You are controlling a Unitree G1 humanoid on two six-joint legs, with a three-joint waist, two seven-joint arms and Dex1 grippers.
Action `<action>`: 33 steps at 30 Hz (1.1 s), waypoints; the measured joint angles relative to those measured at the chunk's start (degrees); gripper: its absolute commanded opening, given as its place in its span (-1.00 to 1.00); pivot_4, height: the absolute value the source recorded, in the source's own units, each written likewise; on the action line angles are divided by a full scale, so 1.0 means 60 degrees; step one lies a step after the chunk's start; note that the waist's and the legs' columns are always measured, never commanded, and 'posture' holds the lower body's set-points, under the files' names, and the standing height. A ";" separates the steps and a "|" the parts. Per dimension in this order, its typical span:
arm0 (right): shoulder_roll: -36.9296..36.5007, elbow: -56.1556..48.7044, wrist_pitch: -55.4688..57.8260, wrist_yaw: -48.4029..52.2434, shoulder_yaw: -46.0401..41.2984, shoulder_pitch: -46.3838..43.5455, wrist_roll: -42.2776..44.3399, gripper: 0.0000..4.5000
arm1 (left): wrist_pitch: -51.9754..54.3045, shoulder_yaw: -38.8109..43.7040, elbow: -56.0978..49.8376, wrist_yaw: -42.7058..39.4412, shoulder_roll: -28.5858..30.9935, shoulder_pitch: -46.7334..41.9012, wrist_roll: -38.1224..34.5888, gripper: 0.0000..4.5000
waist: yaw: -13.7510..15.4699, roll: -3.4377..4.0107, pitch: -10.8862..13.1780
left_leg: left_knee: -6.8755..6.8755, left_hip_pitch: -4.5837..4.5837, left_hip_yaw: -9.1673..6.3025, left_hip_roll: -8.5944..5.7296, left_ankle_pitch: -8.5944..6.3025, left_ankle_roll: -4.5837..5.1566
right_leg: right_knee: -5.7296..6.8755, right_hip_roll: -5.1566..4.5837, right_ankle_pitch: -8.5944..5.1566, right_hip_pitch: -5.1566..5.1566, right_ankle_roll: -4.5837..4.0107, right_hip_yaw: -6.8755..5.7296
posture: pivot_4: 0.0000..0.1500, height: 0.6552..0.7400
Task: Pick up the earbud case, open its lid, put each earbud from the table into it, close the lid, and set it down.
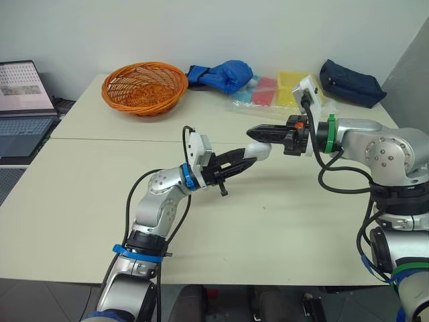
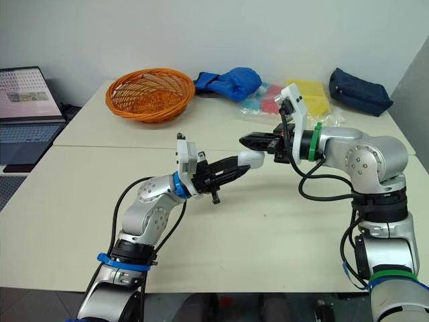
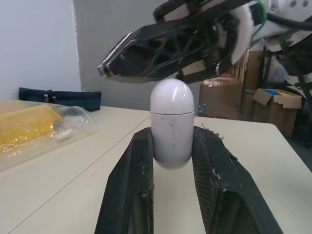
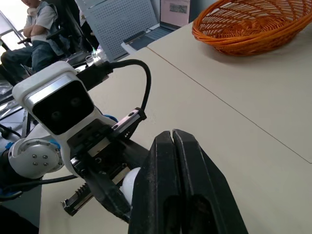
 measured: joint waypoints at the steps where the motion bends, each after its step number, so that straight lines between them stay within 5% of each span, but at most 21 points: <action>1: -0.0018 -0.0071 -0.0083 -0.0074 0.0002 0.0049 -0.0109 -0.98 | 0.0000 0.0000 0.0070 -0.0003 -0.0008 -0.0038 0.0001 -0.68 | 0.0000 0.0000 0.0000 | 0.0001 0.0001 0.0002 -0.0002 0.0000 0.0000 | 0.0001 0.0003 -0.0001 0.0000 0.0002 -0.0002 | 1.00 1.00; 9: 0.0408 -0.0905 -0.1648 -0.0997 -0.0076 0.1035 -0.1217 -0.98 | 0.0496 0.0044 0.0402 -0.0097 0.0165 -0.0506 -0.0081 -0.68 | -0.0003 0.0000 0.0001 | -0.0004 -0.0001 0.0001 -0.0006 0.0000 0.0000 | 0.0003 0.0013 -0.0023 -0.0005 0.0036 0.0003 | 1.00 1.00; 11: 0.0281 -0.1147 -0.2052 -0.0822 -0.0368 0.1314 -0.1152 -0.83 | 0.1234 0.0028 0.0753 -0.0209 0.0422 -0.1043 -0.0215 -0.68 | -0.0003 -0.0001 0.0001 | -0.0001 -0.0001 0.0003 -0.0009 0.0000 0.0000 | 0.0006 0.0017 -0.0024 -0.0003 0.0038 -0.0005 | 1.00 1.00; 16: -0.0777 -0.2453 -0.2933 0.0500 -0.0759 0.3365 -0.0937 -0.13 | 0.4425 0.0011 0.1615 0.0017 0.1700 -0.1970 -0.0203 -0.68 | -0.0006 -0.0005 0.0001 | -0.0007 0.0002 -0.0018 -0.0011 -0.0001 0.0000 | -0.0006 0.0019 -0.0031 0.0006 0.0047 -0.0008 | 1.00 1.00; 23: -0.0917 -0.2768 -0.5124 0.1013 -0.0188 0.5663 -0.2258 0.98 | 0.8386 -0.0004 0.2153 0.1448 0.0822 -0.2495 -0.0550 -0.68 | -0.0008 -0.0016 0.0007 | 0.0007 0.0004 -0.0025 -0.0015 0.0000 -0.0001 | 0.0005 0.0030 -0.0032 0.0006 0.0052 -0.0016 | 1.00 1.00; 33: -0.0796 -0.2564 -0.7921 0.1413 0.0511 0.7415 -0.3988 0.99 | 1.2068 0.0999 0.2029 0.3092 0.0720 -0.2360 -0.0974 -0.68 | -0.0039 -0.0015 0.0006 | 0.0006 0.0023 -0.0034 -0.0006 0.0002 -0.0005 | 0.0023 0.0063 -0.0028 0.0006 0.0042 0.0000 | 1.00 1.00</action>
